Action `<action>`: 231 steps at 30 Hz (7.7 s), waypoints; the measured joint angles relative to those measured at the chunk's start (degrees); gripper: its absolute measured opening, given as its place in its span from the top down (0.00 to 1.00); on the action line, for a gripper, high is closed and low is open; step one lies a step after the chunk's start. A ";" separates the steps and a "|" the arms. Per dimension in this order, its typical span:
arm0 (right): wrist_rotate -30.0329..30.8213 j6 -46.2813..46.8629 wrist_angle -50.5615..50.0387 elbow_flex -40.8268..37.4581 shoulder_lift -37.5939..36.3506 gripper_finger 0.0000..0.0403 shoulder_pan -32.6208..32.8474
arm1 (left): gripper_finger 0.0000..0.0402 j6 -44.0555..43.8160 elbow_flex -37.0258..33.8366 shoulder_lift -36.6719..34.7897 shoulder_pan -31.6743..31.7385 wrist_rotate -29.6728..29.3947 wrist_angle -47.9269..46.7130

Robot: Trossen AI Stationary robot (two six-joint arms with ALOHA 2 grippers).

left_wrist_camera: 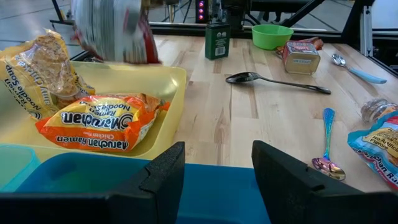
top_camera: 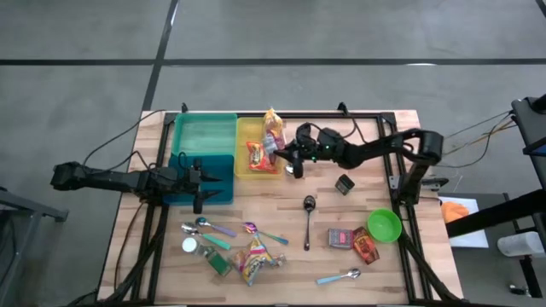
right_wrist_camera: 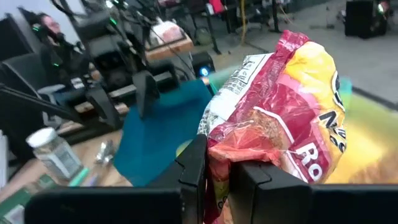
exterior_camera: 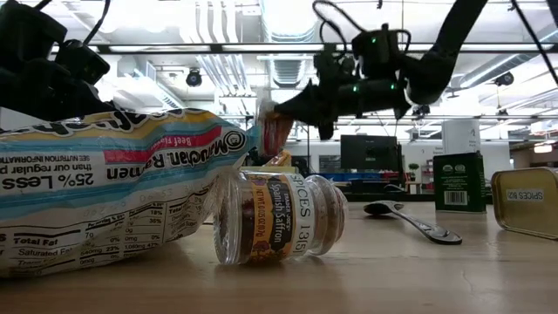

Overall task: Pick & Place Food Item
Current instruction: Put the red noodle pack into the yellow bin, then put the blue noodle pack into the yellow bin

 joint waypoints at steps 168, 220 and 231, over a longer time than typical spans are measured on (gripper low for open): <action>17.81 -11.03 -14.45 -35.86 -52.94 0.39 2.21 | 0.53 0.00 0.00 0.00 -0.04 -0.02 -0.01; 19.79 -13.14 -19.95 -36.35 -56.67 0.39 2.19 | 0.53 -2.31 0.00 0.00 0.00 -0.08 0.07; 19.79 -13.14 -19.95 -36.33 -56.67 0.39 2.21 | 0.53 -20.37 6.44 4.12 -2.73 2.57 -3.11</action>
